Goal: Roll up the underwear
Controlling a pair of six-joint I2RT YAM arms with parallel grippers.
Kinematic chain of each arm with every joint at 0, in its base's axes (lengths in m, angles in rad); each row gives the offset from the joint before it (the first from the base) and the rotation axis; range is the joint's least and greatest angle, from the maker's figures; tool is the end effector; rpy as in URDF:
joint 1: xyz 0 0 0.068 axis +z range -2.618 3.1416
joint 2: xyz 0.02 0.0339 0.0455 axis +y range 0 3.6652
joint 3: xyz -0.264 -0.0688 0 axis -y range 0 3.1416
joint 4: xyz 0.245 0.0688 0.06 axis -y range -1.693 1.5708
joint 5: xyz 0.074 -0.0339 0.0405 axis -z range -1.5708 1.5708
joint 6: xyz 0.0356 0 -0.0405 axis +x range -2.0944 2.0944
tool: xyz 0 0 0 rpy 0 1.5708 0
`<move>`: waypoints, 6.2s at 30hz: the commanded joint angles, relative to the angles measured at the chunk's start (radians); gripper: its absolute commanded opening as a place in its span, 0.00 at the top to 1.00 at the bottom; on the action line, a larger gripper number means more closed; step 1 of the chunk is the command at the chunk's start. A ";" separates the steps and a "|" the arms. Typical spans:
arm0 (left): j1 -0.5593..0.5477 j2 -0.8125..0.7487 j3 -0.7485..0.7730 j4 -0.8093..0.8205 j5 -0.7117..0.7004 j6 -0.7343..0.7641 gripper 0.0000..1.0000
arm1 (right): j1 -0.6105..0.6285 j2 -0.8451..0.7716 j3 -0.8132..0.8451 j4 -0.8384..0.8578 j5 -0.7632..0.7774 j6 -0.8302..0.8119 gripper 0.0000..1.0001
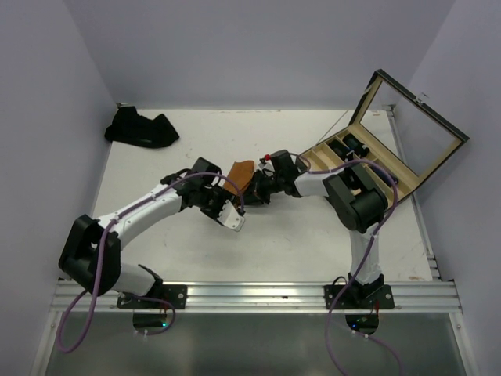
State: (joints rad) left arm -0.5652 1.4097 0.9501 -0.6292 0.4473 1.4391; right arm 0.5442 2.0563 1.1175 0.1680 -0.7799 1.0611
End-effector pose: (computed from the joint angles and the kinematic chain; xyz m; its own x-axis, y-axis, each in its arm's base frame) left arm 0.2223 -0.1592 0.2252 0.5483 0.7107 -0.4408 0.8274 -0.3846 0.4092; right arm 0.3357 0.2324 0.1156 -0.9889 0.1270 0.0777 0.1301 0.4842 0.8652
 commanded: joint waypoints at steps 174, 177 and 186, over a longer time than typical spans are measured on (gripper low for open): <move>-0.131 0.443 0.190 -0.168 -0.271 -0.901 0.14 | -0.141 0.105 0.541 -0.481 0.370 -0.440 1.00; -0.131 0.449 0.196 -0.171 -0.271 -0.888 0.13 | -0.144 0.114 0.544 -0.483 0.370 -0.440 1.00; -0.133 0.355 0.237 -0.171 -0.136 -0.816 0.12 | -0.145 0.177 0.551 -0.473 0.363 -0.441 1.00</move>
State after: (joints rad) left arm -0.6930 1.8141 1.1843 -0.7551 0.1429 0.5873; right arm 0.4049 2.2135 1.6302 -0.3214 -0.4110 0.6338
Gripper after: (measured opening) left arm 0.874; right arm 0.011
